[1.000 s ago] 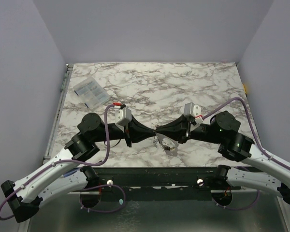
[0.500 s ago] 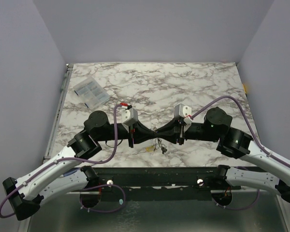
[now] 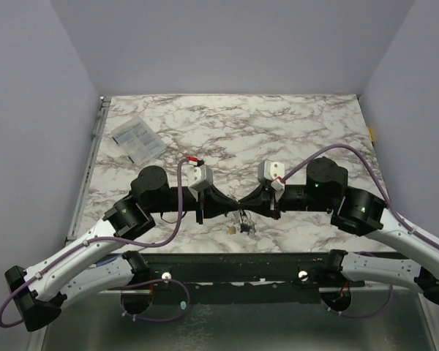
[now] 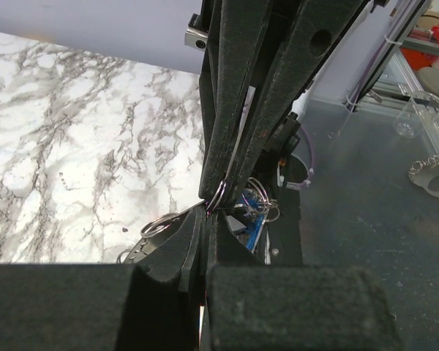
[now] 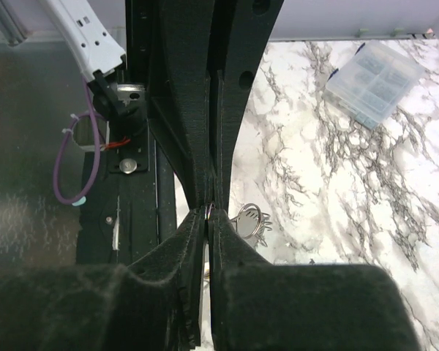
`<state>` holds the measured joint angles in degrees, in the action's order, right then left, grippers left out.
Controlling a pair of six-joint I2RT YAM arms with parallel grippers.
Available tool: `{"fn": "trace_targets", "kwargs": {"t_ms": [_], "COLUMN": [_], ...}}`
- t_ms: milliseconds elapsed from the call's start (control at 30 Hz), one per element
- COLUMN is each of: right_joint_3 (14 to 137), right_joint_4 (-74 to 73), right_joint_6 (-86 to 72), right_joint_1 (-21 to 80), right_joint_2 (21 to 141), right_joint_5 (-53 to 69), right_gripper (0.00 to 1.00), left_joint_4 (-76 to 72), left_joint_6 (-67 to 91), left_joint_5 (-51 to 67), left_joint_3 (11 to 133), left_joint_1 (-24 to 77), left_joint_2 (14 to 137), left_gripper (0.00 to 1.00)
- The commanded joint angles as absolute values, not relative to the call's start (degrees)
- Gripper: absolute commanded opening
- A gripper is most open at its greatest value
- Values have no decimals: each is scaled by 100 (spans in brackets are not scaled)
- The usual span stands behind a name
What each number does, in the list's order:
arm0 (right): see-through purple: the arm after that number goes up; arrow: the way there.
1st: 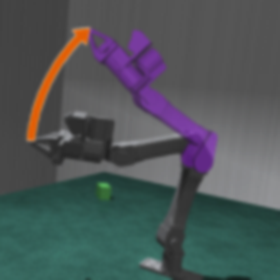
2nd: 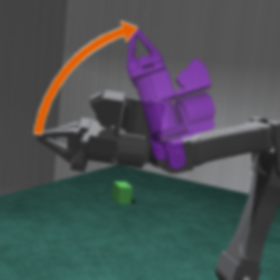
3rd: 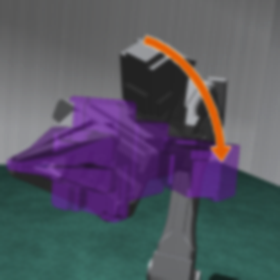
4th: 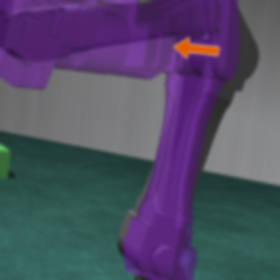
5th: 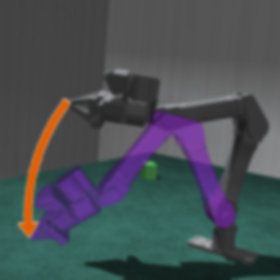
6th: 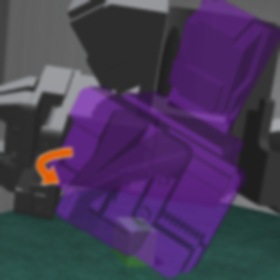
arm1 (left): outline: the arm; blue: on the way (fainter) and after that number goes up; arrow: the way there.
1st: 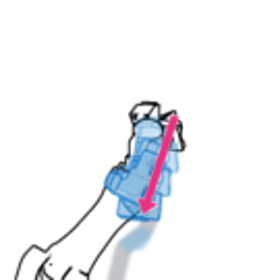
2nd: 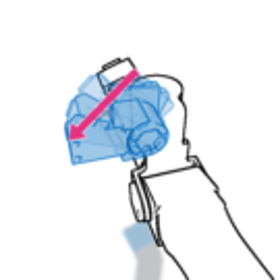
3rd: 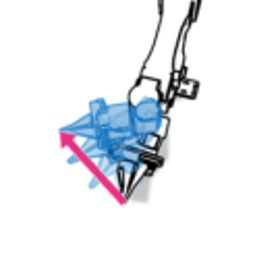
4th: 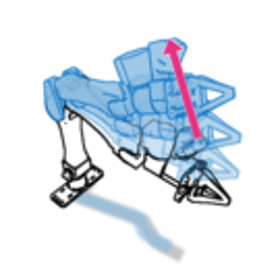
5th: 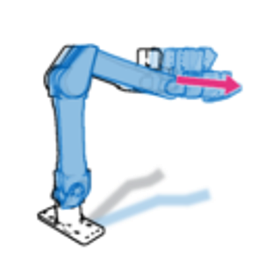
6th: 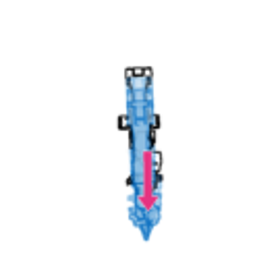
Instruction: Put the keys on the keyring
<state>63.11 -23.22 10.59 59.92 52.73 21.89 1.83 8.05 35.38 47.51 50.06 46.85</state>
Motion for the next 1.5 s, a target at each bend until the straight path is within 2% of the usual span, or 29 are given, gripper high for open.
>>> {"fn": "trace_targets", "kwargs": {"t_ms": [0, 167, 267, 400, 500, 1033, 1467], "right_joint_3": [6390, 6266, 6042, 5641, 5443, 4934, 4926], "right_joint_4": [-2859, -2605, -2279, -1521, -1076, 228, 571], "right_joint_6": [1134, 1126, 1081, 929, 793, 490, 595], "right_joint_1": [6047, 6047, 6047, 6047, 6047, 6047, 6047], "right_joint_2": [5445, 5445, 5272, 4833, 4590, 4202, 4219], "right_joint_5": [2341, 2110, 1907, 1880, 2003, 2390, 2471], "right_gripper": [8, 1, 1, 1, 1, 1, 1], "left_joint_4": [-44, 155, 246, 348, 343, -166, -688], "left_joint_6": [669, 597, 546, 511, 544, 926, 1348], "left_joint_5": [3581, 3602, 3564, 3460, 3381, 3374, 3494], "left_joint_3": [5078, 5156, 5177, 5129, 5051, 4905, 4734], "left_joint_1": [5012, 5012, 5010, 5013, 5013, 5009, 5007], "left_joint_2": [4721, 4768, 4728, 4552, 4422, 4339, 4460], "left_gripper": [0, 0, 0, 30, 35, 37, 12]}}
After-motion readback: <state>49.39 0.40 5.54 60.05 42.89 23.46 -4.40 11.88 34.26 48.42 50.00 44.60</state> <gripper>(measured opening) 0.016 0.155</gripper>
